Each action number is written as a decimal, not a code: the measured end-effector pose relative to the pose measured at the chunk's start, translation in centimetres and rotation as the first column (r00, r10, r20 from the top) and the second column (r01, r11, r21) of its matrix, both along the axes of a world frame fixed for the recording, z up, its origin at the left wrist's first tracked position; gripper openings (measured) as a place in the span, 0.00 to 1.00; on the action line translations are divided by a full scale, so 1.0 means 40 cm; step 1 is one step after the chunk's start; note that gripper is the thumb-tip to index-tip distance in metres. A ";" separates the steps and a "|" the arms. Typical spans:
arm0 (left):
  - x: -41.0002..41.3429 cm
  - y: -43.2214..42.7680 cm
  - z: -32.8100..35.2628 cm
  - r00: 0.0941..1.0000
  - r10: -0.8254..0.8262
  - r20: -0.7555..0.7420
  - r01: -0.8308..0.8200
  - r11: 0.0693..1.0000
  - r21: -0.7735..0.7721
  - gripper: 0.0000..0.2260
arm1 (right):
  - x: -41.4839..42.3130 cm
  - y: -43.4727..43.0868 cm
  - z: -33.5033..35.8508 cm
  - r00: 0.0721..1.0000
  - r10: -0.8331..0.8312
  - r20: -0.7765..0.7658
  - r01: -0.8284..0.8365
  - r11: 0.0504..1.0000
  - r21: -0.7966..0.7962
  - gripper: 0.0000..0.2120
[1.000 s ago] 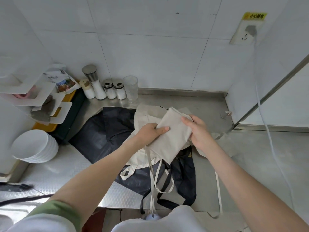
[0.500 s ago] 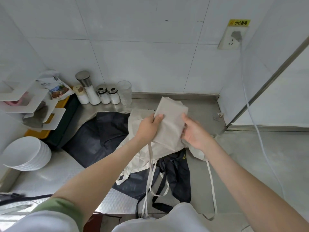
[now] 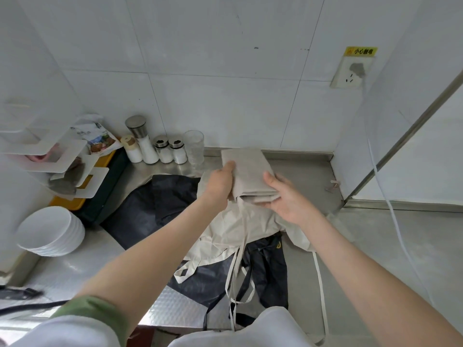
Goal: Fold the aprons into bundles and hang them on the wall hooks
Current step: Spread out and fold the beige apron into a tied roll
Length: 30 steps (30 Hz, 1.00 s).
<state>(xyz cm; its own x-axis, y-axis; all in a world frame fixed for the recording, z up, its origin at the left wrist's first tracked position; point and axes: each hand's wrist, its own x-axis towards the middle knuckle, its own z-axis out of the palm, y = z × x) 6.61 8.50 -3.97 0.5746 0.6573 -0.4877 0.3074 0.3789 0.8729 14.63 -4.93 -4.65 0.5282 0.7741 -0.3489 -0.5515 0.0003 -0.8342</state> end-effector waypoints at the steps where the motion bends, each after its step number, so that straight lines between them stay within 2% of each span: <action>1: 0.001 0.004 0.000 0.998 0.060 0.003 -0.061 0.998 0.026 0.17 | -0.008 0.003 0.006 0.997 0.072 -0.002 -0.073 0.997 -0.020 0.22; 3: 0.001 0.020 -0.009 0.991 0.131 0.010 -0.131 0.989 0.060 0.22 | -0.026 0.008 0.008 0.980 0.199 0.003 -0.198 0.979 -0.050 0.22; 4: 0.000 0.023 -0.013 0.990 0.134 0.044 -0.135 0.990 0.039 0.21 | -0.033 0.012 0.003 0.975 0.223 0.007 -0.222 0.973 -0.056 0.25; 6: -0.006 0.009 -0.006 0.972 0.071 0.223 -0.059 0.996 -0.062 0.11 | -0.042 0.021 0.000 0.981 0.187 0.048 -0.182 0.980 -0.081 0.26; 8: -0.008 -0.003 -0.005 0.935 -0.056 0.349 0.087 0.993 -0.073 0.08 | -0.045 0.028 0.000 0.988 0.098 0.116 -0.085 0.990 -0.112 0.14; 10: -0.010 -0.012 0.000 0.901 -0.166 0.401 0.200 0.979 -0.042 0.07 | -0.042 0.033 -0.005 0.983 0.050 0.179 -0.025 0.990 -0.140 0.06; 13: -0.006 -0.026 0.013 0.908 -0.221 0.355 0.243 0.970 -0.017 0.03 | -0.035 0.028 -0.007 0.959 0.073 0.274 -0.014 0.977 -0.213 0.04; 14: -0.006 -0.031 0.018 0.918 -0.204 0.340 0.223 0.975 -0.017 0.06 | -0.033 0.026 -0.007 0.948 0.100 0.304 -0.021 0.967 -0.252 0.04; 16: -0.005 -0.037 0.015 0.928 -0.183 0.326 0.202 0.979 -0.025 0.09 | -0.027 0.023 -0.007 0.917 0.159 0.366 -0.036 0.947 -0.320 0.06; 19: -0.005 -0.028 0.004 0.938 -0.202 0.281 0.220 0.975 -0.036 0.05 | -0.015 0.019 -0.008 0.865 0.221 0.451 -0.031 0.920 -0.391 0.09; 24: -0.010 -0.023 0.007 0.937 -0.245 0.247 0.268 0.962 -0.060 0.10 | 0.018 0.002 -0.005 0.761 0.310 0.570 0.025 0.864 -0.503 0.19; 27: -0.014 -0.020 0.012 0.935 -0.258 0.242 0.291 0.950 -0.110 0.05 | 0.025 -0.005 0.007 0.738 0.318 0.595 0.049 0.854 -0.517 0.16; 30: -0.015 -0.017 0.008 0.932 -0.268 0.242 0.306 0.942 -0.135 0.06 | 0.022 -0.006 0.025 0.692 0.341 0.636 0.056 0.853 -0.519 0.14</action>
<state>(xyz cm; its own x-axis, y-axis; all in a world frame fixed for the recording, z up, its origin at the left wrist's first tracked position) 6.01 7.82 -3.65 0.8306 0.3679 -0.4180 0.2347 0.4494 0.8619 15.50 -5.17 -3.65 0.6598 0.7031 -0.2651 0.2182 -0.5169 -0.8278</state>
